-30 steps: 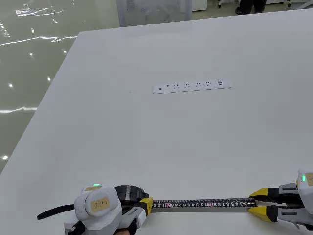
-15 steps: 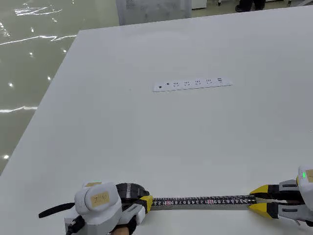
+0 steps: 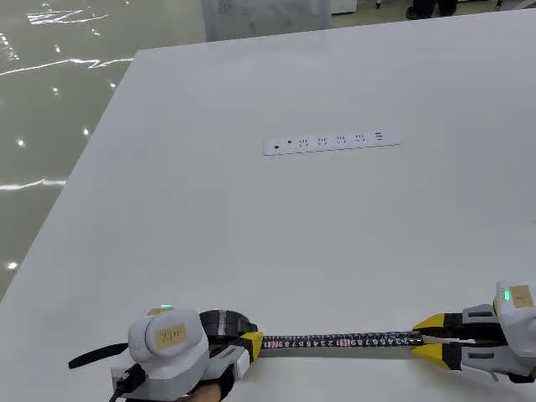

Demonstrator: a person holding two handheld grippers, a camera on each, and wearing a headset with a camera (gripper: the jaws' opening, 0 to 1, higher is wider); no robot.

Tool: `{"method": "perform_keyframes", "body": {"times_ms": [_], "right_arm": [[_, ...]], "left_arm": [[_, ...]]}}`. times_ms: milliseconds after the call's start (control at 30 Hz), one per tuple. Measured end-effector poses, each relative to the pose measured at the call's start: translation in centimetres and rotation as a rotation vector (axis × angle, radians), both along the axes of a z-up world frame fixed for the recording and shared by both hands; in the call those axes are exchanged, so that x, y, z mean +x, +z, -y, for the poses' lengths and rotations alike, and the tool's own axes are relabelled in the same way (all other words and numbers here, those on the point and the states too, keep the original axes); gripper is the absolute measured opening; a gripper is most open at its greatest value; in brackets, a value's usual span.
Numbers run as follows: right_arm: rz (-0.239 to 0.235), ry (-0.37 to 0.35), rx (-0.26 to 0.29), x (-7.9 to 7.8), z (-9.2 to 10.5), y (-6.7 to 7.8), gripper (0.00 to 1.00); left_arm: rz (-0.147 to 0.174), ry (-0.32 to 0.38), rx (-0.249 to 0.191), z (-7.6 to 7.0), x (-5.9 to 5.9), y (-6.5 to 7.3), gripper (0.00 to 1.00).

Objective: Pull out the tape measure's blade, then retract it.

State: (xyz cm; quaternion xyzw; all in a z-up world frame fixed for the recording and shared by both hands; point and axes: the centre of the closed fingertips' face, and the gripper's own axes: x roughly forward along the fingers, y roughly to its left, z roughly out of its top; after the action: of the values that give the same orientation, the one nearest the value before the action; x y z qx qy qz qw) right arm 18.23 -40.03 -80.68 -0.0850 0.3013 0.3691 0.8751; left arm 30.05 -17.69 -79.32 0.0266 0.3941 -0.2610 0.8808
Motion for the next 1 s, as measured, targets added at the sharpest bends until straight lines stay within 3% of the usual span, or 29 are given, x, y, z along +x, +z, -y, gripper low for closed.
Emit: {"method": "perform_keyframes", "body": {"times_ms": [367,1000], "right_arm": [[0.006,0.001,0.043,0.7,-1.3,0.2,0.13],[0.01,0.054,0.114,2.5,-5.2,0.4,0.12]], "left_arm": [[-0.012,0.008,-0.022,-0.1,0.0,0.0,0.59],[-0.031,0.006,-0.052,-0.2,-0.1,0.1,0.58]]}}
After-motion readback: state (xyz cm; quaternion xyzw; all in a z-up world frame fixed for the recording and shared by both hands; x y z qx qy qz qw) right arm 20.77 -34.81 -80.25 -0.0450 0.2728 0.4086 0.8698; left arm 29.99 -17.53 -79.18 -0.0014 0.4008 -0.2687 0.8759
